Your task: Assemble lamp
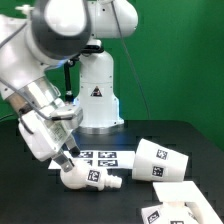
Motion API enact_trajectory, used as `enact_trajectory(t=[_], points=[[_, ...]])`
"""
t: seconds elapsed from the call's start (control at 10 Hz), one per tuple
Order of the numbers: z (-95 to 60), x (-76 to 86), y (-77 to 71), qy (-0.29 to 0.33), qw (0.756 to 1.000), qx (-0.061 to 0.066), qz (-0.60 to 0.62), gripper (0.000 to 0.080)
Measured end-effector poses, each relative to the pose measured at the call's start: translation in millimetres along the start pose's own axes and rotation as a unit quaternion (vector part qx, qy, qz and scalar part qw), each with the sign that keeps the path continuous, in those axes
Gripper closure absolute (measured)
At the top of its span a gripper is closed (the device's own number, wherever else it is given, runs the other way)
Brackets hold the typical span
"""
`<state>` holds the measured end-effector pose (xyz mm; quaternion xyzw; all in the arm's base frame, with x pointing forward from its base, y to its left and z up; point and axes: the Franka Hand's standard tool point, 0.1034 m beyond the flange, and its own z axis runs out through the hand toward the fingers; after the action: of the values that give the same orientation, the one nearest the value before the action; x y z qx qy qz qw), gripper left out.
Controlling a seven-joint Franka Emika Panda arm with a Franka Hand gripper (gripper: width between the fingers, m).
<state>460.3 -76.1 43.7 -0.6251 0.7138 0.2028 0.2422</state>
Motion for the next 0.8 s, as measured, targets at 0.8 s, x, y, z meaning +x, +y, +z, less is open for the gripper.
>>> enact_trajectory(t=[0.8], points=[[8.6,15.3,6.1,-0.061,0.994,0.003,0.094,0.0101]])
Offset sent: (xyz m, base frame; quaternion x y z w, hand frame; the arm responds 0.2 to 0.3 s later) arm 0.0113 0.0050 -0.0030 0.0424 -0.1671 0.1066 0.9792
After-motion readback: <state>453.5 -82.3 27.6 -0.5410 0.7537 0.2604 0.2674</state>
